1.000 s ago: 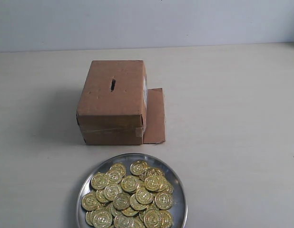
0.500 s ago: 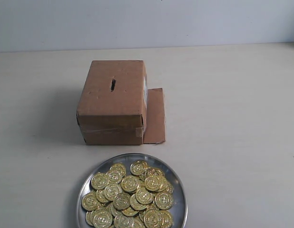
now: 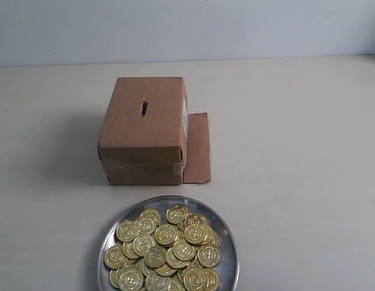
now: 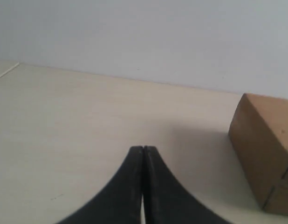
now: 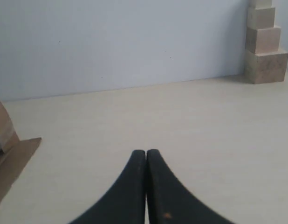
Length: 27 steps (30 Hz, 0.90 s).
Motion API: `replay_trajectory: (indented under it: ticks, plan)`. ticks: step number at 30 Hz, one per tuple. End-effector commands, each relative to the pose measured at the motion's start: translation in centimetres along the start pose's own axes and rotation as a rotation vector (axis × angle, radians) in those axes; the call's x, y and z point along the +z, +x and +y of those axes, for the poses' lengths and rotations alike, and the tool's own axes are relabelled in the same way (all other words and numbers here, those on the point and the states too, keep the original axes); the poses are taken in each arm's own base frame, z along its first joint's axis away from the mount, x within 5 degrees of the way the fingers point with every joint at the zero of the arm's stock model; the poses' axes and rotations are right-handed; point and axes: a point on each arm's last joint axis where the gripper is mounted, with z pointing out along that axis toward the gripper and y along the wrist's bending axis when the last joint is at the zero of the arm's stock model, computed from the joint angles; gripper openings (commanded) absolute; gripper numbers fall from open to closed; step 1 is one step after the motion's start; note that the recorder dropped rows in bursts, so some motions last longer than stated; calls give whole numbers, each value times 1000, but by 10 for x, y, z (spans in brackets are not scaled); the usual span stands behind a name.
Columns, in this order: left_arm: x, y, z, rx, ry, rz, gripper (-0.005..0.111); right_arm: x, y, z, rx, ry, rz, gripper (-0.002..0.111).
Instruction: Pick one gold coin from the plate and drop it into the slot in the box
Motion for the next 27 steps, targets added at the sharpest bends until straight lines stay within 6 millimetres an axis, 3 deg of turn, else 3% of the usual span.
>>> replay_trajectory:
  ticks: [1,13,15,19,27]
  plan:
    - [0,5,2,112,-15,51,0,0,3,-1,-87,7,18,0]
    - [0,5,-2,55,26,53,0,0,6,-1,-88,6,55,0]
    - [-1,5,-5,-20,58,57,0,0,7,2,-5,-19,61,0]
    - [-1,6,-6,94,70,65,0,0,7,3,-59,-38,61,0]
    - [-1,7,-6,100,70,72,0,0,7,3,-67,-39,59,0]
